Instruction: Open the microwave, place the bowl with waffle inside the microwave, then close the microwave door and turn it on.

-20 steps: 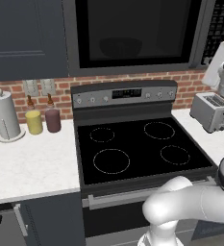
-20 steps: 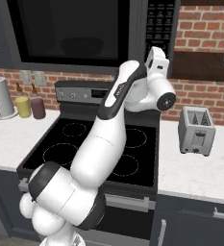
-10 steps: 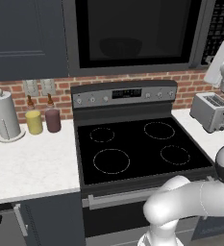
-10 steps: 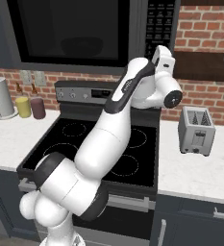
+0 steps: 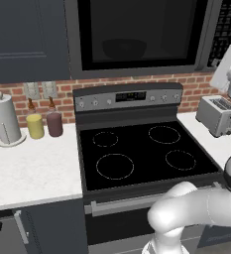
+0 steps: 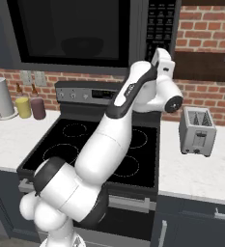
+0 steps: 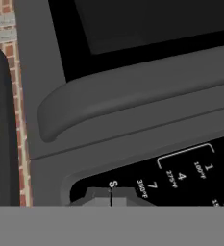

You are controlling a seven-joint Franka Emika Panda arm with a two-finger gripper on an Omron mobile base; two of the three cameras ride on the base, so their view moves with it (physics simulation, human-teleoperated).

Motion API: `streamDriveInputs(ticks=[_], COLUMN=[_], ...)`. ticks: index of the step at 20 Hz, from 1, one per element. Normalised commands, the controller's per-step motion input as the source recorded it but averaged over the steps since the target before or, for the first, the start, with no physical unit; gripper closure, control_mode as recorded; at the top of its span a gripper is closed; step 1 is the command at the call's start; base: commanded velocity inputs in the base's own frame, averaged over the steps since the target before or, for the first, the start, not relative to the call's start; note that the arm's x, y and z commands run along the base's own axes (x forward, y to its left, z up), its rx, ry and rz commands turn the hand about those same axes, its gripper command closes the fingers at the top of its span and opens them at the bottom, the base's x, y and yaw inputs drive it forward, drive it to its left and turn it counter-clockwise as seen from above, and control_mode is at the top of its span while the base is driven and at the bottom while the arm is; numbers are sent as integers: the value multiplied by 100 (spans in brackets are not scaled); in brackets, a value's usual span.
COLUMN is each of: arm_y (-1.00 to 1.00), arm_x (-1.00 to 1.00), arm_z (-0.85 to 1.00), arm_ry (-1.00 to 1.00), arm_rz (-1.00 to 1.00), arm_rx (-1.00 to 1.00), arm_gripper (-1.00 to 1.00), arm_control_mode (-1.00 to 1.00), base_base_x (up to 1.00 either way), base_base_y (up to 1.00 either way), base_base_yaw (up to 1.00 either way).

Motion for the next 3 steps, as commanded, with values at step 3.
streamDriveInputs(ticks=[3], arm_y=[10], arm_x=[-61], arm_z=[-7], arm_ry=[-16], arm_rz=[0], arm_rx=[0], arm_gripper=[100], arm_control_mode=[-100], base_base_x=[0], base_base_y=[0], base_base_yaw=[0])
